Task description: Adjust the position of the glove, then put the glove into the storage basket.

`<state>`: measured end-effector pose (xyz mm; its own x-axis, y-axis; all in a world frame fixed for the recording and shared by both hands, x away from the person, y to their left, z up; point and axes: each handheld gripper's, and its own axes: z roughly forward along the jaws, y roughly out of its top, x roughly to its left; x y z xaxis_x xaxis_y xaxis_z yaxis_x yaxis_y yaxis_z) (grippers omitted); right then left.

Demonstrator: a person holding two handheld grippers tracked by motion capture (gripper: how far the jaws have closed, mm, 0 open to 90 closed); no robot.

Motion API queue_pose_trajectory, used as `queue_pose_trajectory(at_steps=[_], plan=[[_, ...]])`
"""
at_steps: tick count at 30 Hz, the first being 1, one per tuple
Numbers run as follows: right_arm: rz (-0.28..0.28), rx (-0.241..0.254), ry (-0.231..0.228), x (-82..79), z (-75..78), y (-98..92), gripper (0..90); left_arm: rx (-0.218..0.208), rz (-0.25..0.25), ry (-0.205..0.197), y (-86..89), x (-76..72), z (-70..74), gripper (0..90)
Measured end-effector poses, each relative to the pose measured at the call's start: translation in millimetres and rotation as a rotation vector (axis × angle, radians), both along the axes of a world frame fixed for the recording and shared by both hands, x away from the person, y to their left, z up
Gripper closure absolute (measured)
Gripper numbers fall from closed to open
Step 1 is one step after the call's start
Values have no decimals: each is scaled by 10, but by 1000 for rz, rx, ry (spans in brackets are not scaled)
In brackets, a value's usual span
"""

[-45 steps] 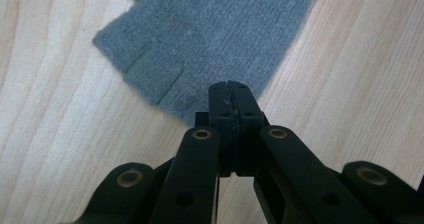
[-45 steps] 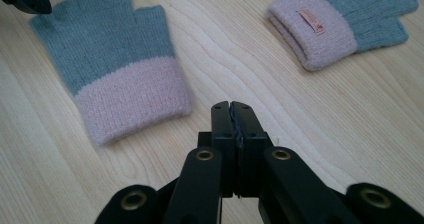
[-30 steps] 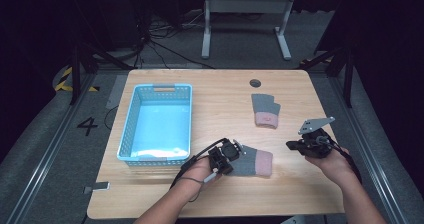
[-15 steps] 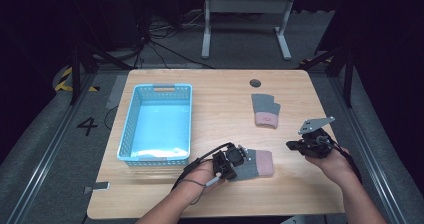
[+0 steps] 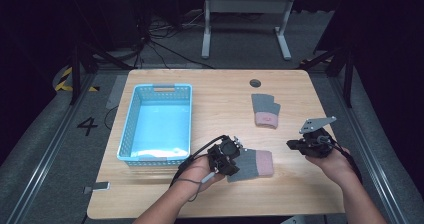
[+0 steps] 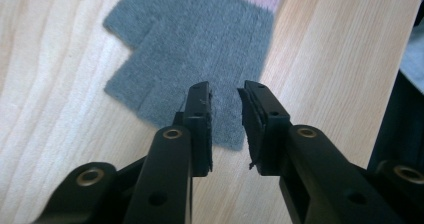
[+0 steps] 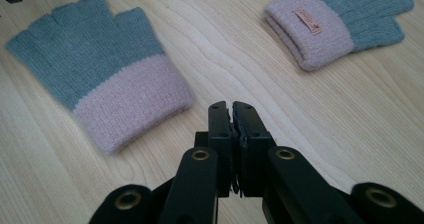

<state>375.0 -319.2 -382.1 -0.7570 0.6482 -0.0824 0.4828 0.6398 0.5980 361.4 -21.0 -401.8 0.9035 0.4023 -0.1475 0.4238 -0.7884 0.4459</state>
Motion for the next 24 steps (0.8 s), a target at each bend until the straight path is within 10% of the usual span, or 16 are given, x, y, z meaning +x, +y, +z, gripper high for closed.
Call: queue_pose_trajectory(at_steps=[24], plan=[[-38, 95, -12, 87, 165, 130, 712, -27, 77, -45, 197, -3, 231, 613]])
